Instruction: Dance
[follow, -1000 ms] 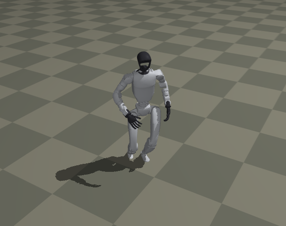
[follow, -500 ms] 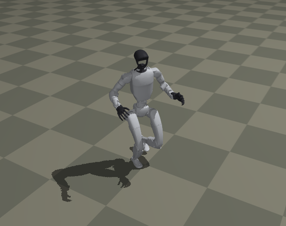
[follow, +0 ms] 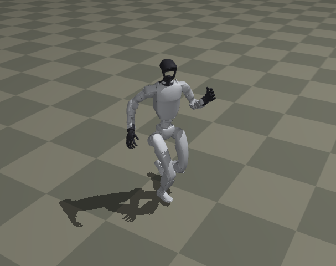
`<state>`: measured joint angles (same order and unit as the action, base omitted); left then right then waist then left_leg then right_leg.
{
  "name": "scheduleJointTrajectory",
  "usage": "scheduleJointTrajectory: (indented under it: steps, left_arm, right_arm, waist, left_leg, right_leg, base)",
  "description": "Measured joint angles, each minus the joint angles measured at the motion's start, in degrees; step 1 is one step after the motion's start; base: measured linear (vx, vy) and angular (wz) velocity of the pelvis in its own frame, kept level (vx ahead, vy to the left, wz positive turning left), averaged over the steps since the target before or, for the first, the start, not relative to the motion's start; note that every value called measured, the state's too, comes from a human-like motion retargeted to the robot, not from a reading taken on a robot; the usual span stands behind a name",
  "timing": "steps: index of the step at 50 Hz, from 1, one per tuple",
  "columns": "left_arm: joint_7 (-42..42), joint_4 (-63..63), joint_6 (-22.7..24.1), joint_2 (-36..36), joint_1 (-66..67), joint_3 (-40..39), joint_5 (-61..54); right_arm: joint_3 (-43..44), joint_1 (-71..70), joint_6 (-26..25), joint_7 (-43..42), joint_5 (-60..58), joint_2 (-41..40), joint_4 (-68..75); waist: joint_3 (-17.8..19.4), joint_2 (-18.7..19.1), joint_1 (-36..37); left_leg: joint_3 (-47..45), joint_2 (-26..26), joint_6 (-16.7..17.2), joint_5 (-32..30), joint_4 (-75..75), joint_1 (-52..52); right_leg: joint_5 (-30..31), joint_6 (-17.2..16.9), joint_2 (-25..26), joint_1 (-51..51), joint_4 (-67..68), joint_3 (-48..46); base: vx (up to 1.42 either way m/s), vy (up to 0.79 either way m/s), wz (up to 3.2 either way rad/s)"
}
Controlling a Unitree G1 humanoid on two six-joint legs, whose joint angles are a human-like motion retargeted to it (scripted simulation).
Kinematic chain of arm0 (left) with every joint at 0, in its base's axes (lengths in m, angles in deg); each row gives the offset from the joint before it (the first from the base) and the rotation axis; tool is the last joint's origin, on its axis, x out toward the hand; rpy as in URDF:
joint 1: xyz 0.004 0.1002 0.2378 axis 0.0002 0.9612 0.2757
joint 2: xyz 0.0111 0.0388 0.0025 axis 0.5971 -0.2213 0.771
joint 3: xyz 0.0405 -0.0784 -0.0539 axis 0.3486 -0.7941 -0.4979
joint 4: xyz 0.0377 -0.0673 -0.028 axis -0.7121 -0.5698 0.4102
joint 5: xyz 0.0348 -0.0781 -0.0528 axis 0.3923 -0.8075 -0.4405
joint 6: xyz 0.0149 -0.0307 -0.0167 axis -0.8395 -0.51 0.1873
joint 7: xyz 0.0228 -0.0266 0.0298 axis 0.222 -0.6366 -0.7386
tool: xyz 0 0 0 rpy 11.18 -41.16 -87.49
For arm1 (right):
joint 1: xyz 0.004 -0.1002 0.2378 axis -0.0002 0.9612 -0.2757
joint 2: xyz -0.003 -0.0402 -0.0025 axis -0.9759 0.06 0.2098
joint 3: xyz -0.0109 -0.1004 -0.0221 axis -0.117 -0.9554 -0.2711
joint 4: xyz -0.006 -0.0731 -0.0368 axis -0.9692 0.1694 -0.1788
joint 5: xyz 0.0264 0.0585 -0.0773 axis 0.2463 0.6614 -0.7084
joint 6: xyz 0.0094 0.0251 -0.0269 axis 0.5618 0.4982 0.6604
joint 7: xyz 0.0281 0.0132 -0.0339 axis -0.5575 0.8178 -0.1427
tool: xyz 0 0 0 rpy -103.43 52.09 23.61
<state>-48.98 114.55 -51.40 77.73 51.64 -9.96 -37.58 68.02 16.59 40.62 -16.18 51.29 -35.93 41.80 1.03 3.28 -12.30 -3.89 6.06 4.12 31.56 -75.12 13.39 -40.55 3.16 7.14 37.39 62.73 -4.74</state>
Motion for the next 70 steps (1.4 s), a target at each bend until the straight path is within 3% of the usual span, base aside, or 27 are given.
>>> scheduleJointTrajectory:
  steps: [3,5,7,10,15,18,20,23,26,29,36,43,47,50,55,60,65,67,70]
  left_arm:
    - [-2.8,0.0,-0.6,2.1,5.4,-7.9,1.1]
    - [-4.4,-2.6,-2.1,3.2,10.0,-13.9,2.2]
    - [-3.7,-7.4,-3.6,4.0,16.2,-17.0,2.6]
    - [0.2,-16.4,-5.5,4.3,25.8,-17.1,2.2]
    - [7.1,-30.4,-8.5,0.9,36.6,-11.1,2.2]
    - [8.7,-34.1,-9.6,-2.0,39.4,-8.9,4.0]
    - [9.1,-34.7,-10.0,-4.1,39.0,-7.9,5.8]
    - [7.3,-31.9,-10.3,-7.0,33.5,-6.6,8.3]
    - [3.4,-26.1,-10.8,-9.0,23.9,-5.2,8.9]
    - [-0.2,-18.0,-10.0,-9.8,14.5,-4.1,8.4]
    - [-3.0,-0.4,-7.7,-7.6,5.4,1.4,7.8]
    - [2.9,1.2,-8.0,-5.2,19.0,7.3,0.8]
    - [10.4,-4.0,-10.1,-3.5,33.9,9.2,-3.1]
    - [16.2,-9.3,-11.6,-2.4,44.2,10.1,-5.3]
    - [22.5,-16.8,-13.4,-1.8,52.2,10.7,-8.7]
    - [21.2,-21.5,-13.6,-2.3,45.9,9.1,-4.0]
    - [13.0,-18.6,-11.4,-1.9,26.5,7.9,2.3]
    - [9.2,-13.5,-9.5,-1.6,18.5,8.6,2.6]
    - [4.0,-4.8,-6.3,-2.1,8.1,11.4,3.3]
  right_arm:
    - [3.9,-5.6,0.3,-6.7,-2.2,2.3,-7.2]
    - [4.7,-12.9,-0.8,-11.1,-4.1,3.2,-12.0]
    - [3.7,-19.6,-1.5,-13.0,-4.7,3.0,-15.6]
    - [1.1,-27.0,-1.6,-12.2,-4.4,1.5,-20.9]
    - [-4.1,-33.1,-1.4,-7.9,-5.8,-0.9,-27.6]
    - [-6.7,-32.6,-1.7,-4.7,-8.0,-2.6,-28.4]
    - [-8.9,-31.1,-2.2,-1.2,-9.5,-4.0,-26.7]
    - [-13.4,-27.9,-3.8,3.9,-11.1,-6.2,-19.1]
    - [-17.9,-25.9,-5.0,6.9,-12.0,-7.9,-6.6]
    - [-20.5,-23.3,-5.6,7.4,-11.1,-8.8,3.8]
    - [-17.3,-14.2,-6.7,6.6,-5.5,-7.9,9.2]
    - [-11.8,-10.1,-6.5,4.0,0.6,-8.6,0.2]
    - [-9.1,-12.0,-6.0,2.5,3.8,-10.0,-12.4]
    - [-8.5,-17.1,-5.3,1.0,4.5,-10.7,-22.3]
    - [-10.3,-31.7,-4.2,-2.6,3.2,-9.9,-33.6]
    - [-12.3,-37.9,-4.5,-3.9,3.0,-9.1,-32.1]
    - [-13.2,-26.6,-5.2,-1.3,5.0,-11.5,-15.0]
    - [-12.9,-19.9,-5.6,0.2,5.0,-12.8,-7.4]
    - [-12.2,-10.7,-5.9,1.7,4.8,-14.4,2.1]
  waist:
    - [1.9,0.3,4.3]
    - [2.5,0.9,7.4]
    - [1.4,0.2,10.6]
    - [-0.7,-2.5,14.1]
    - [-5.0,-6.3,15.9]
    - [-5.9,-7.9,15.8]
    - [-6.0,-9.2,15.4]
    - [-5.0,-10.7,14.4]
    - [-4.1,-10.6,12.5]
    - [-4.1,-9.1,9.3]
    - [-5.8,-5.4,3.6]
    - [-3.4,-6.4,3.3]
    - [-2.7,-8.9,7.1]
    - [-2.2,-9.9,11.2]
    - [-0.5,-7.5,18.8]
    - [-0.8,-4.5,21.4]
    - [-3.8,-3.8,18.1]
    - [-4.4,-3.3,15.0]
    - [-3.7,-3.3,9.2]
  left_leg:
    - [-0.6,6.4,-5.4,4.1,-19.7,11.2]
    - [-0.3,9.7,-9.7,8.8,-26.3,22.1]
    - [-1.3,10.0,-12.3,11.4,-23.4,30.8]
    - [-5.2,6.4,-12.6,11.8,-7.5,37.1]
    - [-10.1,-3.4,-10.7,7.7,17.9,34.5]
    - [-10.6,-7.1,-13.6,8.2,15.5,31.9]
    - [-11.0,-9.8,-16.3,9.9,13.0,29.7]
    - [-11.2,-13.5,-18.5,12.3,11.6,25.9]
    - [-10.3,-16.1,-17.3,12.4,15.4,21.1]
    - [-8.2,-17.0,-13.7,10.3,21.2,16.7]
    - [-4.2,-16.3,-8.0,6.8,31.0,13.0]
    - [-3.5,-16.1,-8.0,6.7,28.8,14.7]
    - [-2.3,-17.2,-9.4,5.2,26.9,16.7]
    - [-1.1,-16.8,-10.0,3.9,23.9,19.1]
    - [-1.1,-9.1,-6.4,1.3,12.0,29.7]
    - [-5.2,3.7,-8.5,4.3,-6.0,35.6]
    - [-12.5,10.8,-9.2,7.2,-3.5,21.6]
    - [-15.3,10.8,-7.1,5.6,1.3,13.5]
    - [-16.9,6.6,-2.3,0.4,9.3,3.4]
  right_leg:
    - [-7.2,4.4,3.0,-2.8,3.3,-0.4]
    - [-8.9,5.4,5.1,-4.3,2.2,0.0]
    - [-8.7,4.5,5.6,-6.8,-1.2,1.4]
    - [-6.1,1.5,3.2,-12.6,-8.6,2.8]
    - [-2.1,-3.7,-2.2,-20.6,-14.0,4.4]
    - [0.5,-6.2,-4.7,-22.0,-5.6,5.5]
    - [5.3,-7.6,-8.2,-21.5,3.3,4.9]
    - [6.2,-5.4,-13.9,-17.3,16.0,4.4]
    - [0.8,-1.0,-17.2,-10.5,19.8,4.2]
    - [-4.2,1.5,-15.8,-4.2,13.7,4.2]
    - [-1.5,-0.4,-8.2,2.3,-1.8,6.8]
    - [3.4,-2.4,-9.9,3.7,10.3,7.9]
    - [4.6,-2.7,-10.8,-5.3,14.2,9.5]
    - [3.4,-3.3,-7.4,-14.1,7.1,11.7]
    - [-4.7,1.4,0.7,-19.2,-8.0,10.7]
    - [-5.3,3.8,5.8,-14.6,-11.6,5.5]
    - [-1.3,4.9,4.3,-11.7,-15.8,-3.2]
    - [0.6,5.4,3.3,-11.5,-16.8,-5.7]
    - [2.9,4.5,1.5,-11.2,-15.2,-5.4]
  base:
    - [0.68,-0.13,-0.23]
    - [0.71,-0.07,-0.4]
    - [0.75,0.0,-0.39]
    - [0.8,0.09,0.01]
    - [0.75,0.16,0.57]
    - [0.59,0.13,0.65]
    - [0.51,0.11,0.57]
    - [0.46,0.09,0.51]
    - [0.43,0.06,0.54]
    - [0.38,0.01,0.7]
    - [0.21,-0.02,0.53]
    - [-0.06,-0.05,0.15]
    - [-0.22,-0.13,0.3]
    - [-0.3,-0.17,0.44]
    - [-0.38,-0.19,0.69]
    - [-0.41,-0.16,1.58]
    - [-0.29,-0.14,2.52]
    - [-0.24,-0.13,3.08]
    - [-0.27,-0.1,3.22]
